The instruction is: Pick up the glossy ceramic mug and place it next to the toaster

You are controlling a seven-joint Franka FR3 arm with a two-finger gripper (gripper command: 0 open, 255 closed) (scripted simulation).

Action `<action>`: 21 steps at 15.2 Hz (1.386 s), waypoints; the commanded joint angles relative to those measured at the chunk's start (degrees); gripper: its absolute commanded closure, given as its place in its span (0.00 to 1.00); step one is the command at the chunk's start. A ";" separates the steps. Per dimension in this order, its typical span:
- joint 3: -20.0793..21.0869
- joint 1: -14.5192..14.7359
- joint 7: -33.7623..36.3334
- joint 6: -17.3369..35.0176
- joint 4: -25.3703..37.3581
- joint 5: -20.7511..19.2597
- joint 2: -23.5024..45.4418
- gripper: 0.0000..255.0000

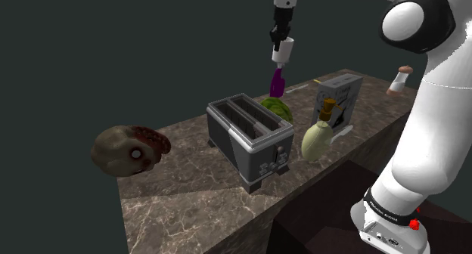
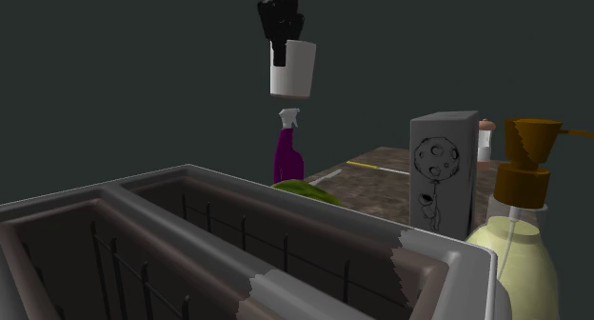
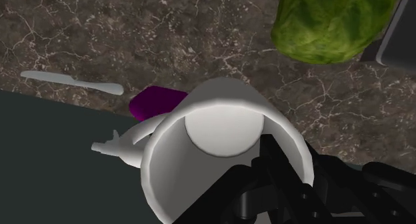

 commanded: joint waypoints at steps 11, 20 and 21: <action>6.56 9.75 16.22 0.30 -4.07 -3.01 -3.37 1.00; 11.37 16.53 27.72 -1.74 0.73 -4.31 0.04 1.00; 11.85 17.31 28.95 -2.11 1.72 -4.45 0.74 1.00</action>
